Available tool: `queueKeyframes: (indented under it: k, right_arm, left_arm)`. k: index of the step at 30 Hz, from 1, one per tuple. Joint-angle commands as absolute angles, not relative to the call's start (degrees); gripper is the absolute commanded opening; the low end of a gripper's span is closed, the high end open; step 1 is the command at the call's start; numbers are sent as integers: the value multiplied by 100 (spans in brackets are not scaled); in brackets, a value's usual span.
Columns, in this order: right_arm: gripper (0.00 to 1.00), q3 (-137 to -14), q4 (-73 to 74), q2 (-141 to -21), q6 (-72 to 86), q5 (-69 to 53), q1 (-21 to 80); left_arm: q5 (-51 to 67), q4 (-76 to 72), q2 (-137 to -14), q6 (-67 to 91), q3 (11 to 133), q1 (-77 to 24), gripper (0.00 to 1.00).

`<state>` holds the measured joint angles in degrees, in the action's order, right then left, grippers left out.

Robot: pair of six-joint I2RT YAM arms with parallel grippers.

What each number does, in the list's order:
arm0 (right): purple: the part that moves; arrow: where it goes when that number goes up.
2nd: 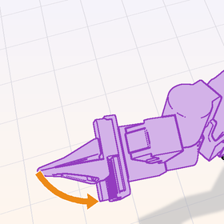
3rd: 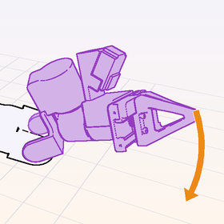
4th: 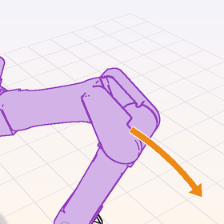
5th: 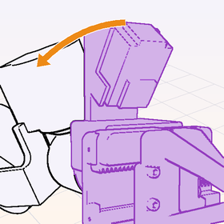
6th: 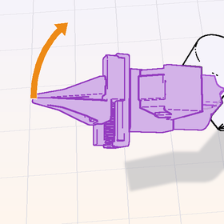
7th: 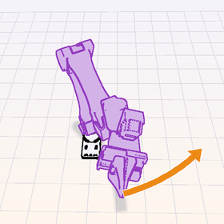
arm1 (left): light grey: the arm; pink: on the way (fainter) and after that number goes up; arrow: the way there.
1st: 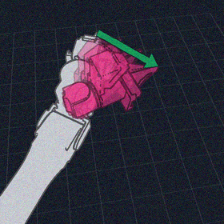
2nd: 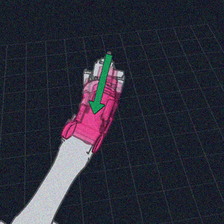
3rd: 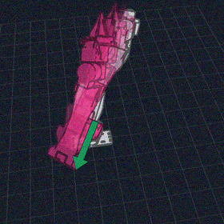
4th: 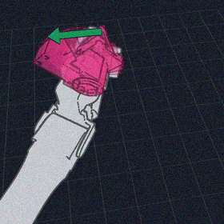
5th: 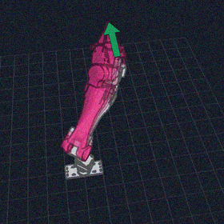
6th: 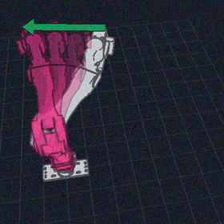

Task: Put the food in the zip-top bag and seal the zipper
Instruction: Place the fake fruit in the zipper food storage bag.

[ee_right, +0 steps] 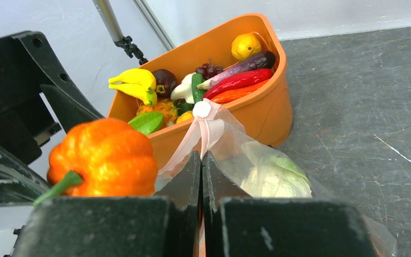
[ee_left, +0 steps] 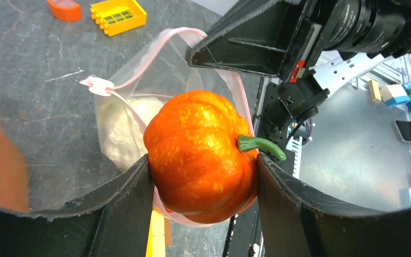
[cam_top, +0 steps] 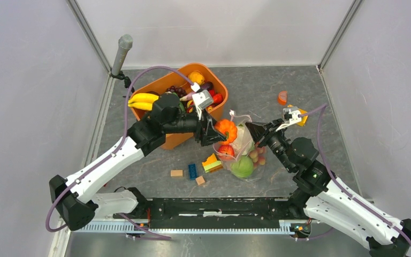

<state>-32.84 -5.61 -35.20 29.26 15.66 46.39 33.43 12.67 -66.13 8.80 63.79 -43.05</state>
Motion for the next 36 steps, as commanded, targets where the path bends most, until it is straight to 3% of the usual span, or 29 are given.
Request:
queueKeyframes:
  k: [1, 5, 10, 15, 26, 31, 36]
  right_arm:
    - [0, -3322, -933, -3475, 2961, 1482, 4649]
    - [0, -3349, -981, -3443, 2951, 1445, 4649]
    - [0, -3263, -993, -3322, 2973, 1471, 4655]
    - [0, -3212, -993, -3264, 3005, 1528, 4649]
    - [0, -3278, -1070, -3328, 2943, 1287, 4649]
    - [0, -2989, -2327, -2957, 2716, 201, 4649]
    - [0, -2701, -2119, -2258, 2538, 1856, 4649]
  left_arm:
    - [3182, 1415, -6750, 438, 6639, -4605, 22]
    - [2768, 1746, -7068, 303, 6968, -4838, 29]
    - [2060, 2250, -7112, -110, 7200, -5009, 67]
    - [1928, 1826, -6666, -59, 6933, -5009, 93]
    - [1721, 1846, -6535, -82, 6866, -5010, 94]
    - [1404, 2055, -6404, -179, 6906, -5010, 89]
    - [575, 1677, -6011, -54, 6630, -4999, 91]
